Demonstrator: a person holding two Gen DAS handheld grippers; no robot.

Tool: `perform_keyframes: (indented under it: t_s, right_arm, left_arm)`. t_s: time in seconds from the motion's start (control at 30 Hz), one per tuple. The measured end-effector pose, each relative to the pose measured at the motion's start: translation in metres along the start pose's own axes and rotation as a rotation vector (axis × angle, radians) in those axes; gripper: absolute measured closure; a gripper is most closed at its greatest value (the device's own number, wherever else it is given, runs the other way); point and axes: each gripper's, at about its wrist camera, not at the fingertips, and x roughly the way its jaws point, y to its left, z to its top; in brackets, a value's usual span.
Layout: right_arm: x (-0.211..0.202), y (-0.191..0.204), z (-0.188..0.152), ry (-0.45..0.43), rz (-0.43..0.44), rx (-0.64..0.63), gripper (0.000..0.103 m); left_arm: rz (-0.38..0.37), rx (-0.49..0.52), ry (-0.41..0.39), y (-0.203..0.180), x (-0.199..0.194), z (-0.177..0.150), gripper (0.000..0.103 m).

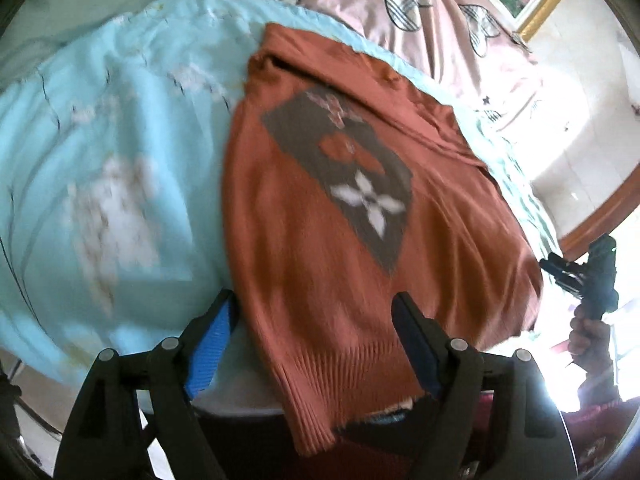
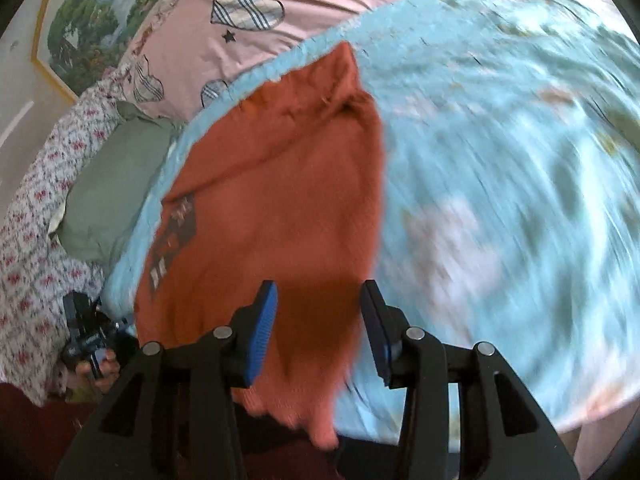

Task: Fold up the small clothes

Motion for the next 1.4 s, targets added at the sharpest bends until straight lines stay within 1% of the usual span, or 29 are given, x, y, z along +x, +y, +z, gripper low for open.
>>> perform_keyframes:
  t_s: [0.07,0.2,0.23,0.3,0.33,0.37,0.4,0.43,0.47,0.6,0.67,0.77,0.8,0.87,0.93,0.97,1.03,1.1,1.17,1.27,1.4]
  right_arm:
    - [-0.001,-0.007,-0.015,0.036,0.031,0.014,0.058]
    - [0.009,-0.008,-0.038,0.081,0.139,0.011,0.058]
    - [0.015,-0.007,-0.040,0.092,0.151,0.007,0.058]
    - [0.020,-0.003,-0.044,0.070,0.154,-0.012,0.058]
    - [0.021,-0.003,-0.044,0.062,0.166,-0.010,0.061]
    - [0.021,-0.004,-0.044,0.060,0.164,-0.006,0.085]
    - [0.023,-0.006,-0.044,0.067,0.150,-0.003,0.096]
    - [0.022,-0.006,-0.045,0.067,0.159,0.000,0.095]
    - [0.019,-0.007,-0.047,0.059,0.180,-0.006,0.095]
    - [-0.005,-0.007,-0.050,0.017,0.232,-0.044,0.096]
    - [-0.006,-0.009,-0.048,0.013,0.243,-0.039,0.096]
    - [-0.001,-0.010,-0.045,0.016,0.260,-0.030,0.096]
    - [-0.002,-0.010,-0.043,0.008,0.279,-0.022,0.096]
    - [-0.008,-0.007,-0.040,-0.017,0.304,-0.011,0.096]
    - [-0.019,-0.002,-0.031,-0.067,0.338,0.005,0.096]
    - [-0.022,0.001,-0.026,-0.087,0.344,0.009,0.096]
    - [-0.029,0.006,-0.007,-0.146,0.364,0.012,0.096]
    - [-0.030,0.011,0.016,-0.200,0.360,0.014,0.096]
    - [-0.027,0.014,0.038,-0.241,0.352,0.013,0.096]
    - [-0.013,0.019,0.078,-0.283,0.330,0.010,0.096]
    - [0.016,0.024,0.139,-0.303,0.246,0.008,0.096]
  left_arm:
    - [-0.029,-0.011,0.036,0.001,0.004,-0.011,0.026]
    - [-0.023,0.043,0.041,-0.008,0.008,-0.022,0.030]
    - [-0.030,0.047,0.044,-0.009,0.008,-0.023,0.030]
    - [-0.049,0.049,0.051,-0.010,0.010,-0.022,0.033]
    - [-0.047,0.050,0.050,-0.009,0.011,-0.022,0.042]
    - [-0.043,0.052,0.050,-0.009,0.011,-0.022,0.058]
    - [-0.037,0.050,0.051,-0.009,0.014,-0.019,0.068]
    - [-0.032,0.045,0.054,-0.007,0.015,-0.017,0.092]
    - [-0.051,0.037,0.059,-0.004,0.015,-0.017,0.095]
    - [-0.044,0.067,-0.002,-0.008,-0.006,-0.022,0.097]
    - [-0.061,0.040,-0.002,-0.003,-0.007,-0.023,0.096]
    - [-0.069,0.015,0.021,0.003,0.000,-0.022,0.096]
    - [-0.072,0.016,0.014,0.003,-0.002,-0.022,0.097]
    - [-0.074,0.023,-0.023,-0.003,-0.013,-0.020,0.097]
    - [-0.104,0.012,-0.078,-0.010,-0.031,-0.010,0.098]
    - [-0.119,0.008,-0.110,-0.013,-0.040,-0.003,0.098]
    - [-0.124,0.019,-0.174,-0.020,-0.054,0.016,0.098]
    - [-0.119,0.027,-0.249,-0.025,-0.065,0.038,0.099]
    - [-0.124,0.022,-0.314,-0.027,-0.069,0.063,0.099]
    - [-0.103,0.002,-0.383,-0.028,-0.061,0.108,0.099]
    - [-0.070,-0.010,-0.420,-0.030,-0.039,0.162,0.099]
